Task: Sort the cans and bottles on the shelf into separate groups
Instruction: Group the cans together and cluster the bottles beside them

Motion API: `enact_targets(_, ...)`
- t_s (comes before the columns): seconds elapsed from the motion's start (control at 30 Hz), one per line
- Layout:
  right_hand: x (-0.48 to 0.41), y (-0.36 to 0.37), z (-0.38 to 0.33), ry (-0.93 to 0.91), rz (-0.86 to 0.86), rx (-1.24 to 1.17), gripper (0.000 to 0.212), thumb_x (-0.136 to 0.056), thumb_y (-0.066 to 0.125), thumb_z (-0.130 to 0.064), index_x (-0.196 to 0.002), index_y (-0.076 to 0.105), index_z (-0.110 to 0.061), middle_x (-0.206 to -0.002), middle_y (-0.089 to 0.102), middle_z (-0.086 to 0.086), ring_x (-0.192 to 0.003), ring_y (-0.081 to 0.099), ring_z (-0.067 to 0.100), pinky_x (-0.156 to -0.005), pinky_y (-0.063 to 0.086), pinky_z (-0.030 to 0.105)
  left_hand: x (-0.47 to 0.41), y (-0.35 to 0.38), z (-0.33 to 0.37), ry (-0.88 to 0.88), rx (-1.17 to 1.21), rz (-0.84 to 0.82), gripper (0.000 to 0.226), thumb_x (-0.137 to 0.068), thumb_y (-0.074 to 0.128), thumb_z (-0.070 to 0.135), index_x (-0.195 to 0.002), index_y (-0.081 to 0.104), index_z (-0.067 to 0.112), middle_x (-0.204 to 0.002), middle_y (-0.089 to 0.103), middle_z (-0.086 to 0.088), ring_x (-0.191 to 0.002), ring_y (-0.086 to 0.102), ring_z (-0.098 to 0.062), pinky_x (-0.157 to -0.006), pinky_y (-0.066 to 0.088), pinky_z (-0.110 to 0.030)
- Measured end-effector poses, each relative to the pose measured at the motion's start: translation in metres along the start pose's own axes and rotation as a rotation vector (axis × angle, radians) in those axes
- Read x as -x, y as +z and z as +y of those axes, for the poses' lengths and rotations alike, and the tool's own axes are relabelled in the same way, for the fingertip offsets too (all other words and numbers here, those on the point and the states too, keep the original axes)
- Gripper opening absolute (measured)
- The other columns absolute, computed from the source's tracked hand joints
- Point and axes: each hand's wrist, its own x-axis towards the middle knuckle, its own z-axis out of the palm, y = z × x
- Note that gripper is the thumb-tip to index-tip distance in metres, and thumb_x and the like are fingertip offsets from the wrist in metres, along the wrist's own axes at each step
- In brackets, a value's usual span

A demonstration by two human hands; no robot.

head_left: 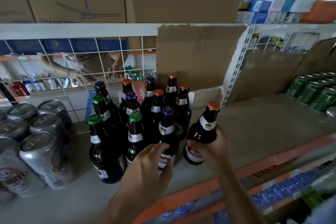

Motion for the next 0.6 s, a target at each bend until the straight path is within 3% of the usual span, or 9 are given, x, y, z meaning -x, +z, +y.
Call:
enact_targets(0.13, -0.009, 0.008, 0.009, -0.059, -0.050, -0.011, 0.039, -0.055, 0.083, -0.017, -0.089, 0.066, -0.008, -0.080, 0.073, 0.004, -0.076, 0.071, 0.018, -0.066, 0.057, 0.036, 0.003, -0.005, -0.006, -0.032, -0.002, 0.023, 0.035, -0.089, 0.057, 0.035, -0.123, 0.056, 0.030, -0.112, 0.057, 0.018, -0.094, 0.056, 0.002, -0.074, 0.046, -0.015)
enact_targets(0.27, -0.018, 0.015, 0.018, -0.055, -0.101, -0.022, 0.054, -0.053, 0.085, -0.022, -0.103, 0.067, -0.013, -0.092, 0.075, 0.000, -0.087, 0.072, 0.017, -0.076, 0.058, 0.046, 0.003, -0.007, -0.015, -0.046, -0.011, 0.037, 0.032, -0.087, 0.056, 0.037, -0.118, 0.057, 0.033, -0.105, 0.057, 0.021, -0.091, 0.057, 0.003, -0.074, 0.049, -0.020)
enact_targets(0.43, -0.026, 0.016, 0.019, -0.054, -0.153, -0.035, 0.056, -0.058, 0.088, -0.023, -0.110, 0.066, -0.018, -0.101, 0.075, -0.001, -0.095, 0.071, 0.019, -0.083, 0.056, 0.054, 0.003, -0.008, -0.019, -0.032, 0.004, 0.050, 0.027, -0.084, 0.054, 0.038, -0.110, 0.059, 0.033, -0.097, 0.058, 0.023, -0.085, 0.059, 0.002, -0.069, 0.050, -0.021)
enact_targets(0.53, -0.027, 0.017, 0.019, -0.042, -0.196, -0.061, 0.075, -0.054, 0.091, -0.048, -0.119, 0.062, -0.023, -0.110, 0.072, 0.001, -0.103, 0.069, 0.024, -0.087, 0.052, 0.058, 0.005, -0.009, -0.021, -0.030, 0.002, 0.079, 0.026, -0.083, 0.053, 0.039, -0.108, 0.059, 0.033, -0.094, 0.060, 0.021, -0.085, 0.059, -0.001, -0.069, 0.051, -0.026)
enact_targets(0.6, -0.027, 0.017, 0.020, -0.046, -0.211, -0.075, 0.076, -0.054, 0.090, -0.050, -0.120, 0.060, -0.028, -0.113, 0.071, 0.001, -0.107, 0.067, 0.025, -0.090, 0.051, 0.059, 0.006, -0.011, -0.022, -0.029, -0.005, 0.089, 0.025, -0.084, 0.053, 0.039, -0.107, 0.060, 0.032, -0.093, 0.060, 0.020, -0.084, 0.059, -0.002, -0.069, 0.051, -0.028)
